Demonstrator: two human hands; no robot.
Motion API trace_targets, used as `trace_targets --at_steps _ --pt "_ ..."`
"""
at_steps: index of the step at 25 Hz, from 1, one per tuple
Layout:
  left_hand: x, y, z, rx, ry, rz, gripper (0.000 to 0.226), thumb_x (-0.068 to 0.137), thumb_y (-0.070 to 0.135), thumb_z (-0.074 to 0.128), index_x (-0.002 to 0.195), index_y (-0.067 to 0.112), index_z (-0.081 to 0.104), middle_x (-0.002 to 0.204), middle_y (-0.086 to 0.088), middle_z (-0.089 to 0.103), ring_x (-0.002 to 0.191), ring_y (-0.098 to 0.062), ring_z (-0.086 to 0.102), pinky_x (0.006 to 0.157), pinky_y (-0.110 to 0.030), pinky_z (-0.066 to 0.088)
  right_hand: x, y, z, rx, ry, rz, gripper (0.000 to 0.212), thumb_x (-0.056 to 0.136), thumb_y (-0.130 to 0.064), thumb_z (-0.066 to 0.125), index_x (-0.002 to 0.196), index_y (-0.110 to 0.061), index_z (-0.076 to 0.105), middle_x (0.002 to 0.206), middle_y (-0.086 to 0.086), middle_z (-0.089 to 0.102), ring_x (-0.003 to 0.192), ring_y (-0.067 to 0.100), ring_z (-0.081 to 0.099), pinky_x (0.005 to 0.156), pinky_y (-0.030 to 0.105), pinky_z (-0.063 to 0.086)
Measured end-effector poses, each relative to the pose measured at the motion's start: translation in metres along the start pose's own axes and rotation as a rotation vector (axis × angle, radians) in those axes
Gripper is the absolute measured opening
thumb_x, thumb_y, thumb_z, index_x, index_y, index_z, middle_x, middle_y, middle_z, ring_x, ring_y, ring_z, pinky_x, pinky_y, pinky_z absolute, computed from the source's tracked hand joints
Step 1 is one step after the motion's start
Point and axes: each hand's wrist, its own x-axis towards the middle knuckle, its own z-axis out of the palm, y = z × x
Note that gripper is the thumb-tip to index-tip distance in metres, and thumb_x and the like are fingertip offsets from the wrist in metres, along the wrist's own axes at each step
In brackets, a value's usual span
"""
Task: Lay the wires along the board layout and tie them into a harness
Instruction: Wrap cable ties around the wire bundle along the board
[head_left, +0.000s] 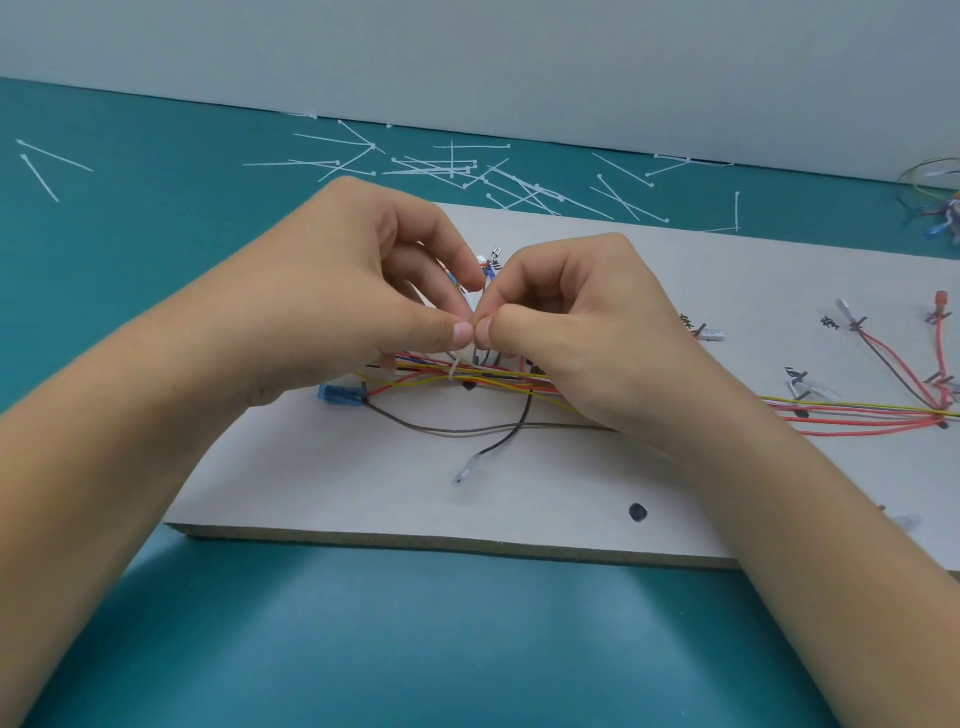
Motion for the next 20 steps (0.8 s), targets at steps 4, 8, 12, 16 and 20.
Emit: trace_targets --at_steps 4,8,12,16,20 --pt "0.0009 -0.0012 0.0019 0.020 -0.011 0.016 0.026 0.077 0.005 0.086 0.093 0.023 0.076 0.080 0.001 0.080 0.061 -0.013 0.056 0.064 -0.030 0.048 0.0007 -0.0002 0.0009 0.002 0.016 -0.001 0.013 0.085 -0.005 0.067 0.075 -0.010 0.073 0.065 0.010 0.068 0.057 0.010 0.054 0.055 0.027 0.044" --pt "0.0027 -0.0032 0.0021 0.041 -0.045 0.019 0.025 0.078 0.005 0.084 0.093 0.023 0.076 0.081 0.000 0.080 0.061 -0.014 0.054 0.063 -0.029 0.045 0.0011 -0.0012 0.0036 -0.032 0.040 -0.011 0.015 0.086 -0.005 0.066 0.074 -0.012 0.071 0.056 -0.012 0.058 0.051 0.003 0.047 0.050 0.015 0.037" --pt "0.0032 -0.0041 0.0045 0.096 -0.070 0.026 0.026 0.079 0.006 0.081 0.094 0.024 0.072 0.082 0.004 0.079 0.059 -0.013 0.047 0.059 -0.026 0.041 0.0014 -0.0034 0.0054 -0.057 0.106 -0.060 0.015 0.084 -0.004 0.064 0.073 -0.012 0.069 0.058 -0.012 0.058 0.051 0.002 0.047 0.050 0.013 0.037" --pt "0.0023 -0.0022 0.0082 0.163 -0.082 0.028 0.025 0.079 0.009 0.079 0.094 0.026 0.066 0.082 0.006 0.079 0.053 -0.009 0.049 0.050 -0.025 0.042 0.0018 -0.0057 0.0071 -0.097 0.173 -0.112 0.015 0.084 -0.006 0.061 0.074 -0.016 0.066 0.061 -0.012 0.059 0.051 0.002 0.050 0.050 0.017 0.041" --pt "0.0022 0.0005 0.0086 0.230 -0.105 0.052 0.025 0.082 0.009 0.074 0.096 0.027 0.064 0.082 0.009 0.077 0.053 -0.011 0.054 0.047 -0.028 0.046 0.0048 -0.0085 0.0053 -0.269 0.233 -0.287 0.006 0.083 -0.007 0.062 0.078 -0.010 0.063 0.069 -0.008 0.061 0.059 0.007 0.051 0.053 0.015 0.038"
